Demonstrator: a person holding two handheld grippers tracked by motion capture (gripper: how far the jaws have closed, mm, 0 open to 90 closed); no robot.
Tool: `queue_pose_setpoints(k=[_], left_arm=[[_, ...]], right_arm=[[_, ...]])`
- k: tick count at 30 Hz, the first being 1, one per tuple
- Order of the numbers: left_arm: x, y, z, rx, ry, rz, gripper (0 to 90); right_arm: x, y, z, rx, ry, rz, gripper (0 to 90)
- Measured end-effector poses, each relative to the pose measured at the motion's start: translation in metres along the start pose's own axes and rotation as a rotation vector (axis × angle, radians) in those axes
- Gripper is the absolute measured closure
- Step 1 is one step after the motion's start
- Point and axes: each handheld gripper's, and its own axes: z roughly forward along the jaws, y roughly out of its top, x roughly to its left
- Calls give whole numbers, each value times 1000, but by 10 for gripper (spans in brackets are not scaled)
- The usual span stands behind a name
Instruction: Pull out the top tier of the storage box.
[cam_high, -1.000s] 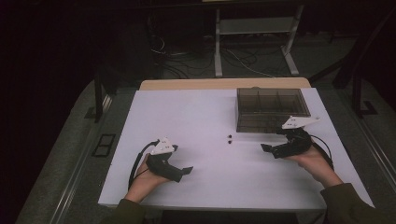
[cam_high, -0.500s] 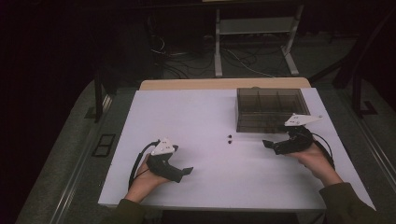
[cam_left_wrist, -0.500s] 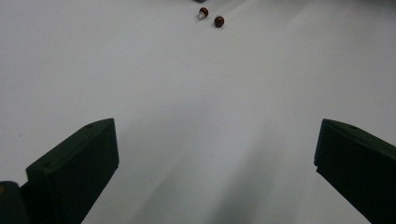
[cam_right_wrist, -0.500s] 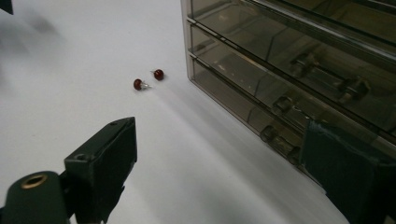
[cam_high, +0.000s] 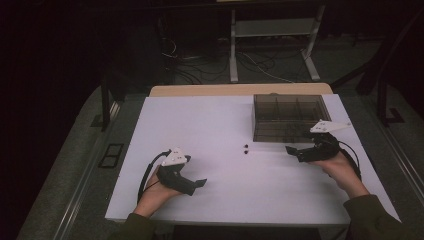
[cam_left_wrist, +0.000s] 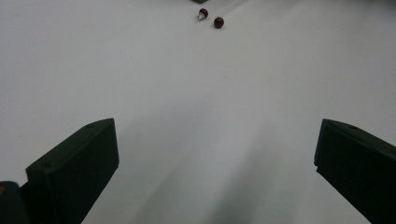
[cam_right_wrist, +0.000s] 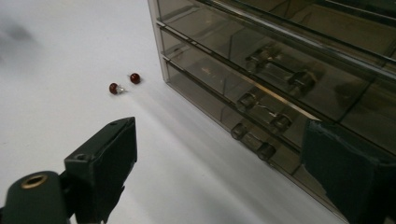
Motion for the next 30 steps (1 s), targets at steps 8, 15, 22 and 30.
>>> queue_pose_setpoints(k=[8,15,22,30], left_arm=[[0,0,1,9,-2,2,0],[0,0,0,1,5,13,0],[0,-1,0,-3,4,6,0],[1,-1,0,8,-12,13,0]], right_arm=[[-5,-3,-1,-18,-18,2,105],[-3,-3,0,-9,-30,-25,105],[0,-3,0,-25,-56,-54,105],[3,-3,-1,-35,-87,-83,105]])
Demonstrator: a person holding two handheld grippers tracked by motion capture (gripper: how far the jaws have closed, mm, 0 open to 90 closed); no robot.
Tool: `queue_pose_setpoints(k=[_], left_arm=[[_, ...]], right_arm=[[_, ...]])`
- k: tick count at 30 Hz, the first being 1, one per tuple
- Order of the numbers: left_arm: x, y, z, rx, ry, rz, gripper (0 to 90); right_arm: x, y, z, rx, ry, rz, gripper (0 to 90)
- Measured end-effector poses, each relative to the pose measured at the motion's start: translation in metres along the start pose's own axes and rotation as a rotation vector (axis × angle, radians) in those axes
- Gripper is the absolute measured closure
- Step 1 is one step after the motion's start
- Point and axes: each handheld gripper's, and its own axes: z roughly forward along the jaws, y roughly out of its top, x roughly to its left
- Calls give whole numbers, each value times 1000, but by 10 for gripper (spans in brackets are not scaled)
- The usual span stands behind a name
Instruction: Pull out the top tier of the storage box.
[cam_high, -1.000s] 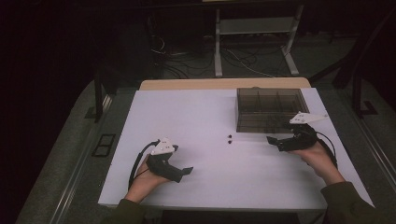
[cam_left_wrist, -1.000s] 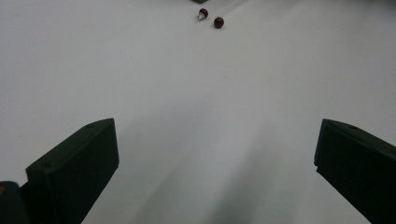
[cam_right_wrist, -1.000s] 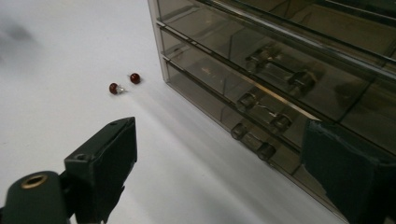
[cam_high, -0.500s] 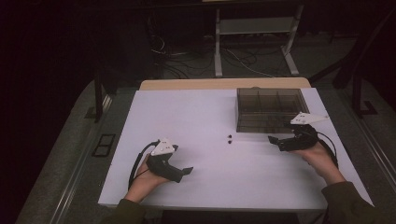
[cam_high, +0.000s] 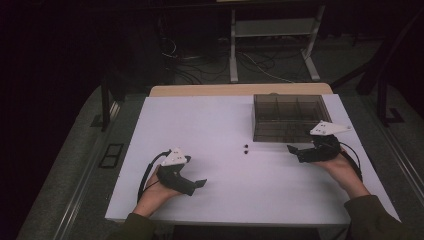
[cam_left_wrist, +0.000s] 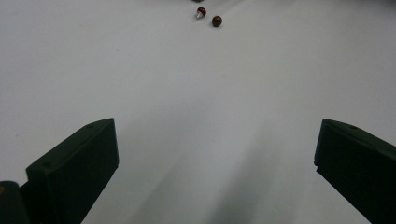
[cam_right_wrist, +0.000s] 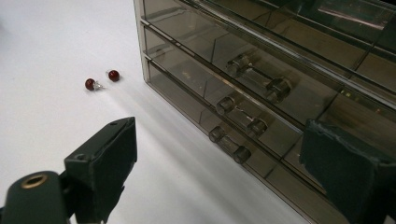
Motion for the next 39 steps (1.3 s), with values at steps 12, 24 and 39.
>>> queue_pose_setpoints(k=[12,24,39], left_arm=[[-1,0,0,3,5,2,0],[0,0,0,4,5,5,0],[0,0,0,1,5,0,0]], right_arm=[[3,0,-2,-8,-44,-52,105],[5,1,-5,-21,-87,-97,105],[11,3,-6,-22,-141,-169,105]])
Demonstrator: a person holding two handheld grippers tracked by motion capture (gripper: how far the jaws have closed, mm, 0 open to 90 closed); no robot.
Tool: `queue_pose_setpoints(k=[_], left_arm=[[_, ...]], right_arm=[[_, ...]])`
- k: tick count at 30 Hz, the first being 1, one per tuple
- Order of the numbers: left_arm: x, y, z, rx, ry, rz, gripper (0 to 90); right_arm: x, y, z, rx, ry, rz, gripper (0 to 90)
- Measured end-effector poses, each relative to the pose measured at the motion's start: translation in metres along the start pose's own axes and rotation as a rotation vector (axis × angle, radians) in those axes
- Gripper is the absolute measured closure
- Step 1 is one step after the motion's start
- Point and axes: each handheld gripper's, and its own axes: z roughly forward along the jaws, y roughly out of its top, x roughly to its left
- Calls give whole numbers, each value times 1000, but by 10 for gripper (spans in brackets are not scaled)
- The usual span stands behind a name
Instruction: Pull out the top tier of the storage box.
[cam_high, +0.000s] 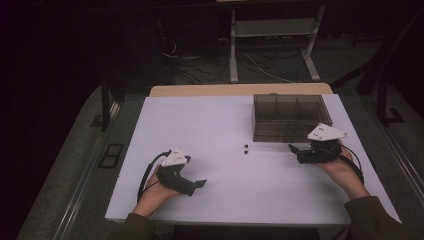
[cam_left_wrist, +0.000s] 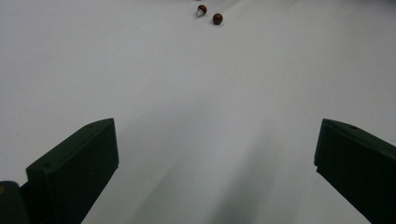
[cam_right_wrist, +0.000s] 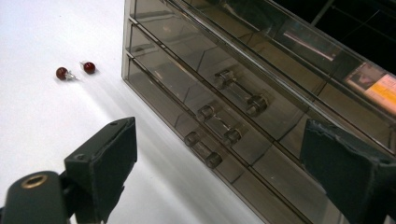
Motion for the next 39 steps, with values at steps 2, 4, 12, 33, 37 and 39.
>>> queue_pose_setpoints(k=[2,4,12,33,37,39], left_arm=[[0,0,0,-1,0,0,0],[0,0,0,0,1,1,0],[0,0,0,-2,1,0,0],[0,0,0,-2,0,1,0],[0,0,0,-1,1,2,0],[0,0,0,-4,0,0,0]], right_arm=[[1,0,0,1,-7,-14,105],[2,1,-1,3,-18,-29,105],[5,1,-1,10,-48,-66,105],[12,2,0,24,-116,-161,106],[14,2,0,28,-139,-200,105],[15,3,0,28,-146,-216,105]])
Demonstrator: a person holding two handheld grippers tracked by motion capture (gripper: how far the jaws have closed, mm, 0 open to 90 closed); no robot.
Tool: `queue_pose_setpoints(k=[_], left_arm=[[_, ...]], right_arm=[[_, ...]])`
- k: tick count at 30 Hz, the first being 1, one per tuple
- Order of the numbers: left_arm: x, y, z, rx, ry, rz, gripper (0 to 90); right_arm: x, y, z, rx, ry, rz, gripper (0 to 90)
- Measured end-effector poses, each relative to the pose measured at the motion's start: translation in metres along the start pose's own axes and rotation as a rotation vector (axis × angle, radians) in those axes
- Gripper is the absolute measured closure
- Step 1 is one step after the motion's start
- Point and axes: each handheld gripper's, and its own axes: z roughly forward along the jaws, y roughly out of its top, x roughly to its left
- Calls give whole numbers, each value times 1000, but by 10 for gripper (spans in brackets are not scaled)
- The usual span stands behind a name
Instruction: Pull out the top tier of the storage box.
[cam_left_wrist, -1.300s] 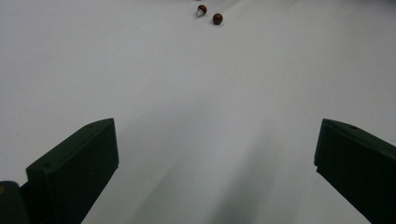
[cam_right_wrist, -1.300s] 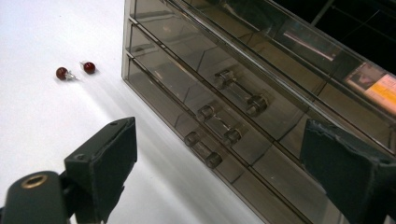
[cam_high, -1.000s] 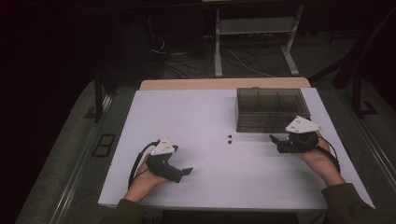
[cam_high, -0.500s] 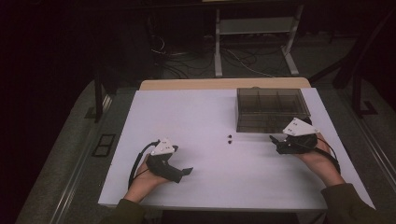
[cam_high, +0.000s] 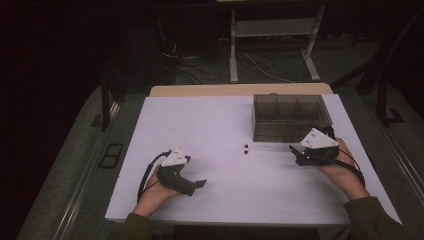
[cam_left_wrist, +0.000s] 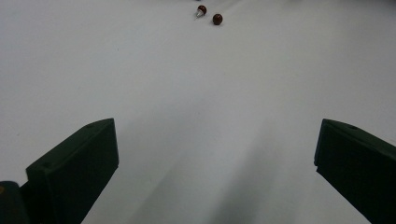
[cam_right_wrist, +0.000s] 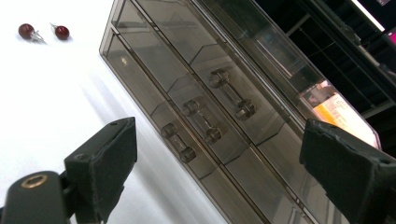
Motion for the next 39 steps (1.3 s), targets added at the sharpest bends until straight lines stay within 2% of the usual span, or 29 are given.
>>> queue_pose_setpoints(k=[17,18,19,20,29,35,36,39], left_arm=[[0,0,0,1,3,4,0],[0,0,0,2,2,4,0],[0,0,0,2,2,4,0],[0,0,0,1,2,4,0],[0,0,0,0,3,2,0],[0,0,0,4,3,5,0],[0,0,0,5,5,8,0],[0,0,0,5,5,8,0]], right_arm=[[3,0,0,9,-37,-73,106],[4,1,-1,19,-55,-104,105],[4,1,-1,19,-55,-104,105],[4,1,-1,24,-63,-127,106],[6,1,-1,30,-81,-160,106],[9,2,-1,37,-105,-199,106],[9,2,-1,41,-112,-222,106],[10,2,-1,40,-116,-232,106]])
